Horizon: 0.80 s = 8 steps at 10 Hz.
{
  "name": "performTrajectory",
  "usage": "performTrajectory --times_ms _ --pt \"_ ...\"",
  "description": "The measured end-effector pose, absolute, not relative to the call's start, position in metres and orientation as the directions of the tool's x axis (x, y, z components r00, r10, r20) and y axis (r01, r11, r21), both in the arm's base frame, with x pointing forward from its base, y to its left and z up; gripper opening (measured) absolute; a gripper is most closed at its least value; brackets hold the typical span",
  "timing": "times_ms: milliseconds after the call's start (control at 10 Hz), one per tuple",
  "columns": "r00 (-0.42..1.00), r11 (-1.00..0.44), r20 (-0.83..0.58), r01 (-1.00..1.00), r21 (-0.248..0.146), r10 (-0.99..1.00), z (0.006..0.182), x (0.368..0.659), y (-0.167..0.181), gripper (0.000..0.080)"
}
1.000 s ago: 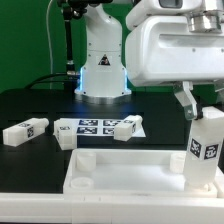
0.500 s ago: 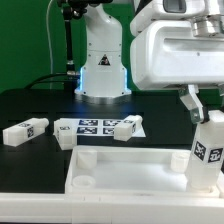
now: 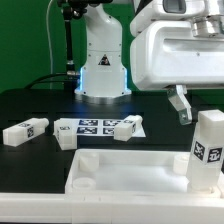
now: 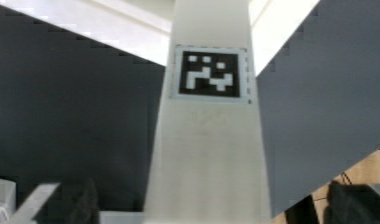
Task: Assemble desk
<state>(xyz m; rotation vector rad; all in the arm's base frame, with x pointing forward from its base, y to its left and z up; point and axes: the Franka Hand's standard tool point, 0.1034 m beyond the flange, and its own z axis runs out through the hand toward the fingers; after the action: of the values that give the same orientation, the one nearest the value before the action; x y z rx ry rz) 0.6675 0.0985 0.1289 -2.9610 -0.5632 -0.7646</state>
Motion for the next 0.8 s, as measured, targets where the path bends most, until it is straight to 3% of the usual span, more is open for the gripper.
performTrajectory --times_ms 200,500,800 --pt "0.815 -0.936 0.475 0.346 0.061 0.332 0.131 0.669 0.093 0.0647" --pt "0.819 -0.936 0.467 0.347 0.062 0.335 0.149 0.673 0.091 0.0649" --pt "0.844 -0.934 0.417 0.353 0.044 0.339 0.143 0.668 0.093 0.0649"
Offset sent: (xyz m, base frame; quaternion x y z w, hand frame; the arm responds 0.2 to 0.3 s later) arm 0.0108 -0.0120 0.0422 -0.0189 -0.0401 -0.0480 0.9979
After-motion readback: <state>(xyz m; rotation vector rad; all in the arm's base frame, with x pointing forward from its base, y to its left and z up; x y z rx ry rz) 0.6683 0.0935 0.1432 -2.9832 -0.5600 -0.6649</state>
